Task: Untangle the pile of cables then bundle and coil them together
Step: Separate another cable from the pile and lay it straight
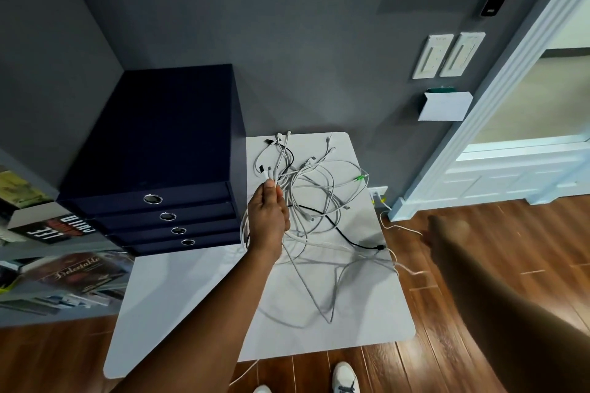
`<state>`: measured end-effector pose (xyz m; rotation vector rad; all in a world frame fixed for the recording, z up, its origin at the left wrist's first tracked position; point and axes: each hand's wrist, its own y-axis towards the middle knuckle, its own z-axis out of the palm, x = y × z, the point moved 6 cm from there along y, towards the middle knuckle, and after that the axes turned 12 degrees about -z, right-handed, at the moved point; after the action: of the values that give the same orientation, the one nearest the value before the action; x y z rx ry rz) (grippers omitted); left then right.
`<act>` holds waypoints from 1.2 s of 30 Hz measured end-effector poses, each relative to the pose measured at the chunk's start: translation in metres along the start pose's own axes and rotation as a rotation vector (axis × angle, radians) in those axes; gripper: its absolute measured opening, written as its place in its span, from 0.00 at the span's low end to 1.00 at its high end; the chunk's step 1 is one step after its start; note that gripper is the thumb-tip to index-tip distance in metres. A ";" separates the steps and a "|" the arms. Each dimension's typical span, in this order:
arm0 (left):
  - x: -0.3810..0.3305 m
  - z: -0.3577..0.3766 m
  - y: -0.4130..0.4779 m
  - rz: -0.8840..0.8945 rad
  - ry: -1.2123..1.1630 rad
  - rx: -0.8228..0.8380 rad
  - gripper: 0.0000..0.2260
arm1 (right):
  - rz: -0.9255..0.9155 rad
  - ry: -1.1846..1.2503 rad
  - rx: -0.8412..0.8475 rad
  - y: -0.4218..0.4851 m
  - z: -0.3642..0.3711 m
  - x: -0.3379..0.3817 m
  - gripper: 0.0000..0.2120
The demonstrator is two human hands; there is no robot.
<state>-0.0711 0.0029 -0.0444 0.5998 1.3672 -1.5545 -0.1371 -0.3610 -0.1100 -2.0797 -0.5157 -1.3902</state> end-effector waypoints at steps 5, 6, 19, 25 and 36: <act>-0.001 0.011 -0.002 0.006 0.027 0.052 0.15 | -0.226 0.127 0.562 -0.083 0.098 0.059 0.07; -0.002 0.012 -0.002 0.021 0.037 0.056 0.15 | -0.278 0.060 0.709 -0.105 0.113 0.071 0.09; -0.004 -0.005 -0.003 0.044 -0.039 0.064 0.13 | -0.947 -0.421 1.057 -0.182 0.169 0.065 0.02; -0.003 -0.002 0.000 0.029 -0.088 0.122 0.12 | -0.824 -0.390 1.022 -0.174 0.163 0.066 0.10; -0.003 0.014 -0.009 0.001 0.002 0.124 0.14 | -0.451 -0.182 1.027 -0.171 0.159 0.047 0.23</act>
<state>-0.0748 -0.0101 -0.0342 0.6780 1.2780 -1.6469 -0.1108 -0.1274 -0.0698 -1.2598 -1.4724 -0.8231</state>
